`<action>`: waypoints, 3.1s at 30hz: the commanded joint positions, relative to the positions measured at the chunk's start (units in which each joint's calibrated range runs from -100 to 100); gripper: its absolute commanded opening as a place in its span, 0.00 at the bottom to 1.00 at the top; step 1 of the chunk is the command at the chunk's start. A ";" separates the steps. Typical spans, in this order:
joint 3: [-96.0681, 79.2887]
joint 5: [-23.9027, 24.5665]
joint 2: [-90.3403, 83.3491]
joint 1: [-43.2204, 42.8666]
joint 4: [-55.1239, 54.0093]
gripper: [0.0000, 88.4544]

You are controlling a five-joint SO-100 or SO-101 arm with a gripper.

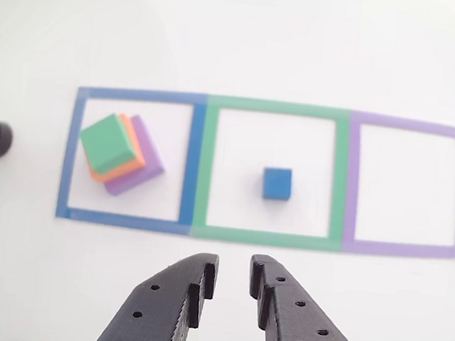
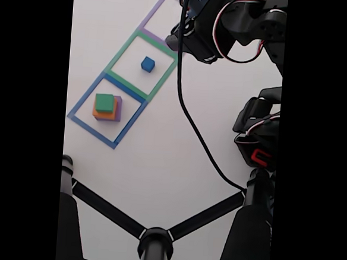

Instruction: Tower of hanoi

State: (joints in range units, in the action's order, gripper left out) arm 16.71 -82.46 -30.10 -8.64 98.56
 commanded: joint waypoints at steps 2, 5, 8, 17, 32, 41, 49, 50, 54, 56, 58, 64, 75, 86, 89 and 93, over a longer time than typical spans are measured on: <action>0.96 0.66 -2.35 0.90 1.12 0.01; -1.94 0.85 -3.64 1.66 1.12 0.04; -6.85 -0.07 -5.56 2.65 -0.17 0.13; -34.57 -10.18 -16.30 6.39 -18.95 0.34; -88.00 -17.54 -24.39 10.58 -80.22 0.46; -105.17 -17.54 -16.06 10.12 -112.68 0.47; -107.71 -17.54 -2.27 12.94 -128.87 0.46; -107.71 -17.54 -0.83 13.10 -130.32 0.46; -108.26 -17.54 5.34 13.33 -137.04 0.46; -108.44 -17.54 8.86 13.33 -140.52 0.45; -108.35 -17.54 12.63 13.10 -144.16 0.45; -105.08 -17.54 23.69 11.88 -151.69 0.44; -99.17 -17.54 36.03 9.67 -157.03 0.41; -93.90 -17.54 42.68 7.91 -157.44 0.41; -92.54 -17.54 43.96 7.53 -157.44 0.40; -91.09 -17.54 45.32 7.23 -157.44 0.37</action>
State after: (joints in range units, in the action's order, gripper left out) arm -76.50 -99.41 15.32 -0.70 -57.46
